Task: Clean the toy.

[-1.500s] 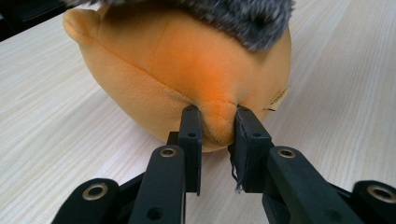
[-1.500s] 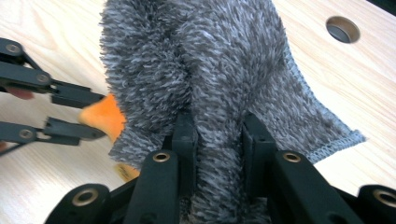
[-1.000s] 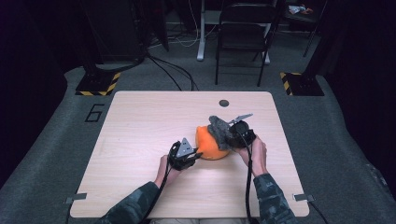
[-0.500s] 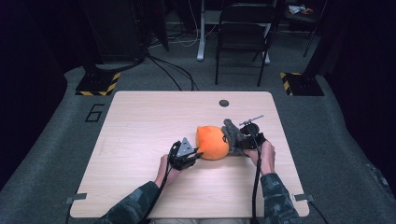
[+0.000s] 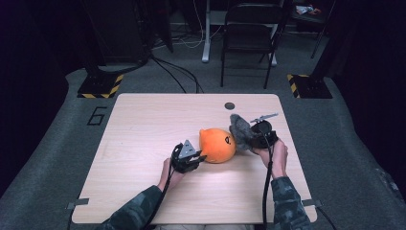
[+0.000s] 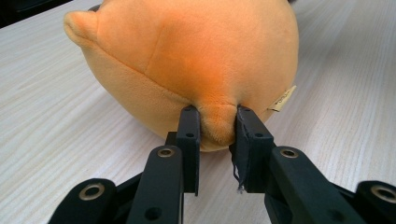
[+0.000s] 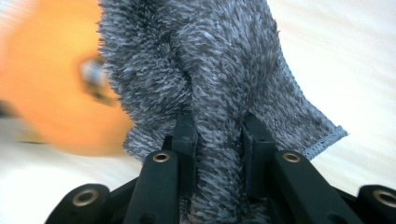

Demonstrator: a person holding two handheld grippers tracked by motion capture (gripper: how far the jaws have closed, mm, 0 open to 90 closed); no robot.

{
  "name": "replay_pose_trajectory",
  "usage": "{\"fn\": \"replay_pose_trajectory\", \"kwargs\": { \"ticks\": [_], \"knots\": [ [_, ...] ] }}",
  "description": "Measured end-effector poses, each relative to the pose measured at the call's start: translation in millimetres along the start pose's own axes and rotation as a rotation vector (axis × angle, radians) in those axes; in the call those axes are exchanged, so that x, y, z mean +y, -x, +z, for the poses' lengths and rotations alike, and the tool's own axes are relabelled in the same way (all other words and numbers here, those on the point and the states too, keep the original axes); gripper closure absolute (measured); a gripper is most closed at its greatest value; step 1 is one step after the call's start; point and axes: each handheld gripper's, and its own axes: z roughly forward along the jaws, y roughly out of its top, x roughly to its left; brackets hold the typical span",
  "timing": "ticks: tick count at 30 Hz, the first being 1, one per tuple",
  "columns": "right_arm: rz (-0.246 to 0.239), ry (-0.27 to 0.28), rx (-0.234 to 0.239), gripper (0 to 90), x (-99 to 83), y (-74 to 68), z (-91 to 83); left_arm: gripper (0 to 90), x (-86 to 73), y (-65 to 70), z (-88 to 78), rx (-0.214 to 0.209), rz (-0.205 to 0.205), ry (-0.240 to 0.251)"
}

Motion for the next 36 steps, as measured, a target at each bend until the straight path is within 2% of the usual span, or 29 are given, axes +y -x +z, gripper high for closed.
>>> {"fn": "replay_pose_trajectory", "kwargs": {
  "ticks": [1,2,3,5,6,7,8,9,14,16,17,18,19,22,23,24,25,26,27,28,29,30,32,33,34,36],
  "knots": [
    [-0.054,-0.004,0.053,70.9,6.1,-16.6,-0.8,72.4,0.0,0.0,-0.3,0.004,0.0,0.001],
    [-0.066,-0.021,0.113,71.0,7.6,-23.8,2.4,71.6,0.0,0.0,-0.3,0.004,0.0,0.001],
    [-0.079,-0.035,0.135,71.1,7.8,-30.7,7.2,70.0,0.4,0.0,-0.5,0.012,-0.001,0.001],
    [-0.113,-0.056,0.085,71.2,7.0,-39.6,16.9,62.0,1.3,1.1,-1.3,0.02,0.004,-0.006],
    [-0.109,-0.055,0.075,71.3,6.1,-40.1,20.3,55.9,2.0,2.8,-1.2,0.04,0.021,-0.013],
    [-0.092,-0.048,0.081,71.3,4.8,-38.2,21.6,50.0,2.5,4.5,-0.7,0.056,0.049,-0.028],
    [-0.092,-0.048,0.081,71.3,4.8,-38.2,21.6,45.9,2.5,4.5,-0.7,0.056,0.049,-0.028],
    [-0.072,-0.042,0.089,71.3,3.5,-34.1,22.4,43.3,1.0,7.5,0.9,0.092,0.09,-0.035],
    [-0.059,-0.031,0.084,71.1,1.4,-32.0,25.2,33.5,-2.1,11.1,7.8,0.108,0.079,-0.028],
    [-0.069,-0.031,0.074,71.0,1.5,-34.5,25.2,33.6,-2.0,15.5,11.5,0.114,0.092,-0.025],
    [-0.069,-0.036,0.08,71.0,1.7,-35.1,24.9,35.4,-1.7,17.7,13.0,0.131,0.108,-0.027],
    [-0.069,-0.036,0.08,71.0,1.7,-35.1,24.9,35.4,-2.3,19.2,15.3,0.146,0.102,-0.02],
    [-0.07,-0.035,0.076,71.0,1.7,-35.4,25.1,43.4,-3.0,19.8,16.8,0.148,0.091,-0.016],
    [-0.071,-0.036,0.077,70.9,1.6,-35.4,24.9,59.3,-4.5,18.6,20.7,0.145,0.074,0.002],
    [-0.078,-0.036,0.067,70.9,1.4,-36.5,24.5,62.9,-3.1,16.9,20.8,0.129,0.057,0.007],
    [-0.081,-0.042,0.06,70.9,1.7,-37.6,23.5,65.8,-3.1,16.9,20.8,0.129,0.057,0.007],
    [-0.094,-0.039,0.048,70.9,2.2,-37.9,22.6,67.8,-2.0,14.2,19.4,0.095,0.018,0.028],
    [-0.099,-0.037,0.03,70.9,2.6,-38.9,21.2,68.8,-2.0,14.2,19.4,0.095,0.018,0.028],
    [-0.103,-0.031,0.023,70.9,3.2,-39.2,19.3,69.5,0.1,10.2,17.2,0.06,-0.011,0.037],
    [-0.103,-0.031,0.023,70.9,3.2,-39.2,19.3,70.1,0.1,10.2,17.2,0.06,-0.011,0.037],
    [-0.116,-0.022,0.006,70.9,6.3,-40.7,11.0,70.9,1.8,7.8,15.5,0.045,-0.024,0.036],
    [-0.119,-0.009,0.006,70.9,8.5,-41.9,6.0,71.6,4.9,3.4,11.9,0.022,-0.065,0.047],
    [-0.121,0.016,0.035,70.9,13.4,-45.7,-2.8,72.1,6.6,0.9,10.1,0.012,-0.077,0.049],
    [-0.126,0.021,0.048,70.9,15.4,-50.0,-6.6,72.3,10.2,-1.6,4.9,-0.01,-0.094,0.043],
    [-0.126,0.021,0.048,70.9,15.4,-50.0,-6.6,72.5,10.2,-1.6,4.9,-0.01,-0.094,0.043],
    [-0.169,0.024,0.052,70.9,18.9,-62.5,-11.3,72.7,13.5,-1.0,-1.5,-0.026,-0.096,0.04]
  ]
}}
